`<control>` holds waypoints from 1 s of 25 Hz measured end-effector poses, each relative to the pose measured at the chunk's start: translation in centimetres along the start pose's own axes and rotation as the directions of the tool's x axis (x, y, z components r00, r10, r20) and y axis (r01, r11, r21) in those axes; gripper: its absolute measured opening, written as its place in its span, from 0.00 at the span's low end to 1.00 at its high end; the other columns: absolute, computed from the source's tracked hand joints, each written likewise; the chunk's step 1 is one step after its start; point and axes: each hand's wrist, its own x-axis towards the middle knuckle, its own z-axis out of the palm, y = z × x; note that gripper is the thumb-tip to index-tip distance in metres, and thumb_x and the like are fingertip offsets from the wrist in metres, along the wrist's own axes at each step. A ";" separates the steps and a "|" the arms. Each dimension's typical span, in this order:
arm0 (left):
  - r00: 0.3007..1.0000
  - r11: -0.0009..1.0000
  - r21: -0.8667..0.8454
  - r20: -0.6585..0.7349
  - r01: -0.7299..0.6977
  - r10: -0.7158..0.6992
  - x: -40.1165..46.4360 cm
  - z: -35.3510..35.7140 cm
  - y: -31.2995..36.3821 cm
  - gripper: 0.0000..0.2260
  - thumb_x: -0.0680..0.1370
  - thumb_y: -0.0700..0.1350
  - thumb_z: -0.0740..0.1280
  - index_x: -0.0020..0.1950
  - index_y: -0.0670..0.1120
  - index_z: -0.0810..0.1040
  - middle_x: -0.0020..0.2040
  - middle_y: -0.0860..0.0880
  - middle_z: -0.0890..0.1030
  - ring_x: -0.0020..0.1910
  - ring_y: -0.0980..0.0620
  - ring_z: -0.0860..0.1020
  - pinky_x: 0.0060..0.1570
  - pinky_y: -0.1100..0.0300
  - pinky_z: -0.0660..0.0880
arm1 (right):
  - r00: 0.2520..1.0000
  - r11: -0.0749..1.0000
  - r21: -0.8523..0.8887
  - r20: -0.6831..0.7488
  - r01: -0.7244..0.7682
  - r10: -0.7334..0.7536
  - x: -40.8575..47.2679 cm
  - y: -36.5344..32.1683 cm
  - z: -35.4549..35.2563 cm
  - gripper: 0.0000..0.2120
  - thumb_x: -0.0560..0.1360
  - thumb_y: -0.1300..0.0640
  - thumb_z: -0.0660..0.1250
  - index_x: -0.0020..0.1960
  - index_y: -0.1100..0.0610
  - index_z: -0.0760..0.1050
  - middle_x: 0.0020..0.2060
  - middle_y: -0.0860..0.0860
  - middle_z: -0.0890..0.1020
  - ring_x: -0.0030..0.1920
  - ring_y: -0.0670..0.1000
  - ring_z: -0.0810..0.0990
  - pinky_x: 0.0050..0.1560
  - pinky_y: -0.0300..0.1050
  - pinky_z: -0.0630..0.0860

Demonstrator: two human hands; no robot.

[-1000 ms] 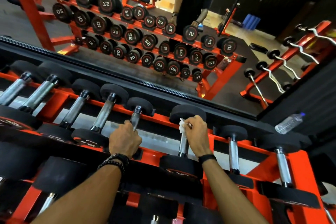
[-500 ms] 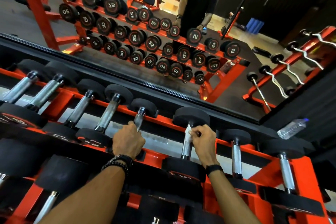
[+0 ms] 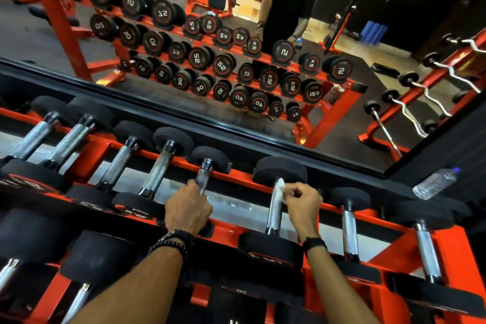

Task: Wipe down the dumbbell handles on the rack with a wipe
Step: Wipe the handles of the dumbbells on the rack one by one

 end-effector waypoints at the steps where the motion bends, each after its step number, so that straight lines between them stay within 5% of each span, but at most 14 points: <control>1: 1.000 1.000 0.012 -0.002 -0.001 0.001 0.0 0.1 0.1 0.09 0.78 0.47 0.64 0.54 0.43 0.73 0.47 0.45 0.80 0.46 0.43 0.80 0.41 0.52 0.71 | 0.999 1.000 0.000 0.044 0.007 -0.007 -0.9 0.6 -0.5 0.13 0.71 0.66 0.73 0.35 0.49 0.82 0.32 0.45 0.83 0.37 0.45 0.81 0.40 0.41 0.79; 3: 1.000 0.999 0.029 -0.010 0.013 -0.013 0.0 0.3 0.0 0.11 0.78 0.48 0.64 0.55 0.43 0.73 0.49 0.43 0.81 0.49 0.40 0.80 0.44 0.51 0.72 | 0.985 1.000 -0.009 0.169 -0.025 0.026 -2.8 1.8 -1.4 0.16 0.70 0.66 0.75 0.32 0.47 0.80 0.28 0.40 0.82 0.32 0.41 0.80 0.37 0.34 0.77; 5: 0.999 0.999 0.041 -0.020 0.035 -0.034 0.0 0.3 0.0 0.11 0.77 0.49 0.65 0.55 0.43 0.73 0.49 0.42 0.81 0.49 0.39 0.80 0.44 0.50 0.72 | 0.971 0.997 0.010 0.225 -0.082 0.077 -2.9 2.8 -1.7 0.16 0.69 0.66 0.76 0.30 0.48 0.80 0.28 0.42 0.82 0.31 0.42 0.81 0.39 0.40 0.80; 7: 0.999 0.997 0.059 -0.030 0.042 -0.040 -0.1 0.4 0.3 0.11 0.77 0.49 0.66 0.54 0.43 0.74 0.49 0.42 0.81 0.49 0.39 0.80 0.42 0.53 0.69 | 0.979 0.990 0.098 0.184 -0.102 0.083 -0.7 3.1 -1.3 0.17 0.69 0.68 0.75 0.30 0.47 0.81 0.29 0.46 0.83 0.34 0.49 0.83 0.41 0.48 0.82; 10: 0.997 0.993 0.097 -0.048 0.065 -0.060 0.0 0.6 0.4 0.13 0.77 0.51 0.66 0.54 0.43 0.76 0.50 0.41 0.81 0.51 0.38 0.80 0.43 0.52 0.69 | 0.991 0.973 0.199 0.092 -0.115 0.099 2.2 3.2 -0.1 0.21 0.68 0.74 0.69 0.34 0.47 0.80 0.32 0.48 0.83 0.38 0.53 0.83 0.41 0.46 0.80; 14: 0.997 0.986 0.157 -0.066 0.052 -0.042 0.2 1.0 0.3 0.13 0.77 0.50 0.67 0.54 0.42 0.76 0.50 0.39 0.81 0.52 0.37 0.79 0.47 0.49 0.72 | 0.981 0.984 0.157 0.187 -0.086 0.056 -2.0 5.9 -0.2 0.11 0.68 0.69 0.72 0.31 0.56 0.81 0.26 0.46 0.80 0.30 0.43 0.76 0.34 0.44 0.74; 17: 0.997 0.982 0.184 -0.072 0.039 -0.026 0.1 1.2 0.4 0.12 0.77 0.49 0.66 0.52 0.41 0.75 0.48 0.38 0.81 0.49 0.35 0.79 0.46 0.48 0.73 | 0.960 0.968 0.192 0.256 -0.165 0.112 -3.4 6.6 -0.7 0.07 0.68 0.66 0.75 0.36 0.55 0.85 0.31 0.45 0.84 0.34 0.42 0.80 0.38 0.41 0.76; 20: 0.996 0.985 0.168 -0.083 0.034 -0.020 0.1 1.1 0.4 0.12 0.77 0.50 0.67 0.52 0.41 0.76 0.48 0.38 0.81 0.48 0.35 0.79 0.45 0.48 0.73 | 0.978 0.941 0.282 0.148 -0.187 0.150 0.1 4.4 0.0 0.11 0.70 0.67 0.73 0.36 0.52 0.83 0.31 0.45 0.83 0.35 0.47 0.80 0.35 0.34 0.75; 25: 0.996 0.991 0.123 -0.084 0.052 -0.042 -0.1 0.7 0.6 0.12 0.76 0.51 0.68 0.52 0.43 0.76 0.47 0.41 0.81 0.47 0.37 0.80 0.45 0.48 0.75 | 0.986 0.952 0.258 0.066 -0.166 0.154 -0.3 4.1 0.7 0.12 0.71 0.66 0.73 0.36 0.51 0.79 0.34 0.47 0.83 0.39 0.51 0.82 0.41 0.45 0.78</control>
